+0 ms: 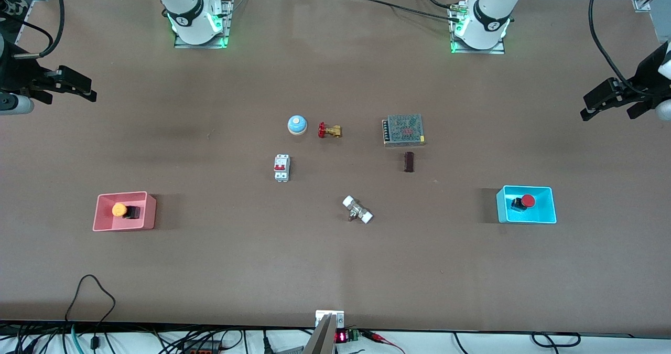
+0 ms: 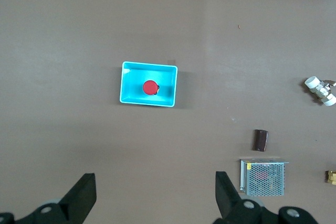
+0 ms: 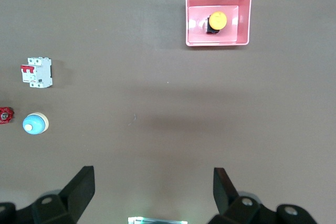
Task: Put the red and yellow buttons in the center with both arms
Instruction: 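Reach the right gripper to the yellow button while the left gripper reaches the red button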
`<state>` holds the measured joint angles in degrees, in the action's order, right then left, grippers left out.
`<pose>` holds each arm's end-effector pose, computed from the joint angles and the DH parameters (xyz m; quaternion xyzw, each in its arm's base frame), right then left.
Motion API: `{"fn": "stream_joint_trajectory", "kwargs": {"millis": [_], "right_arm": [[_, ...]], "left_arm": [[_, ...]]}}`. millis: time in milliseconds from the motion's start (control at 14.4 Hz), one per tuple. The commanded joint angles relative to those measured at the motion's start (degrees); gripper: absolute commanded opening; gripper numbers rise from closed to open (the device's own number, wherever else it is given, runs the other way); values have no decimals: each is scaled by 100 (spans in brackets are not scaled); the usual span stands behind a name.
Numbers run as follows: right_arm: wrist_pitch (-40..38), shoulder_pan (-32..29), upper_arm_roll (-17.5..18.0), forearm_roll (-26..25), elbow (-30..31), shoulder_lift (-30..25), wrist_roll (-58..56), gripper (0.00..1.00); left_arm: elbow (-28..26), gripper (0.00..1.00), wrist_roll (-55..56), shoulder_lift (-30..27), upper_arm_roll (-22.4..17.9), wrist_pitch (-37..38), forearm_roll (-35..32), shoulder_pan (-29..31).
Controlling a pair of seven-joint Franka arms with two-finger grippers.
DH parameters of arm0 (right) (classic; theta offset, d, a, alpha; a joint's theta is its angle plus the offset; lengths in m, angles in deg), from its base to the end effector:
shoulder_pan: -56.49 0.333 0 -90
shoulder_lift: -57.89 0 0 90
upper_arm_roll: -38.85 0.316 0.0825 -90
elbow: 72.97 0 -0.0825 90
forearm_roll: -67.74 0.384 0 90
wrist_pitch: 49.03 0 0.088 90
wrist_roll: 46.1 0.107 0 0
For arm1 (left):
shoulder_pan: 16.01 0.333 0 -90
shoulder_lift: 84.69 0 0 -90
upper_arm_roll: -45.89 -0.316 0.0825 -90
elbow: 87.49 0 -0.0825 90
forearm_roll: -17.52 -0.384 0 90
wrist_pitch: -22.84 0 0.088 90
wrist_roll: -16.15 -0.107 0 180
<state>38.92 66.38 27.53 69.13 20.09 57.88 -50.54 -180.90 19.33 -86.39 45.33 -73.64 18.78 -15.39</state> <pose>0.5483 -0.0110 0.5966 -0.9986 -0.0261 0.0438 0.0144 0.5559 0.0094 0.6230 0.9983 0.0388 0.0414 0.0118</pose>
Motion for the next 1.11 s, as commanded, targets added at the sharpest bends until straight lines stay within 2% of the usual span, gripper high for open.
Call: {"fn": "stream_joint_trajectory", "kwargs": {"millis": [0,417,696,1043], "right_arm": [[-32,-31,33,-77,160,-193,75,100],[177,-48,25,-86,125,-27,48,100],[1020,-92,16,-77,90,815,-5,100],[2145,-180,16,-69,29,1879,-13,100]], "left_arm": [[182,100,87,81,3,139,76,-44],[174,100,78,134,3,104,59,-44],[182,100,78,555,-6,-168,23,-44],[156,100,78,1284,-50,-924,6,-36]]}}
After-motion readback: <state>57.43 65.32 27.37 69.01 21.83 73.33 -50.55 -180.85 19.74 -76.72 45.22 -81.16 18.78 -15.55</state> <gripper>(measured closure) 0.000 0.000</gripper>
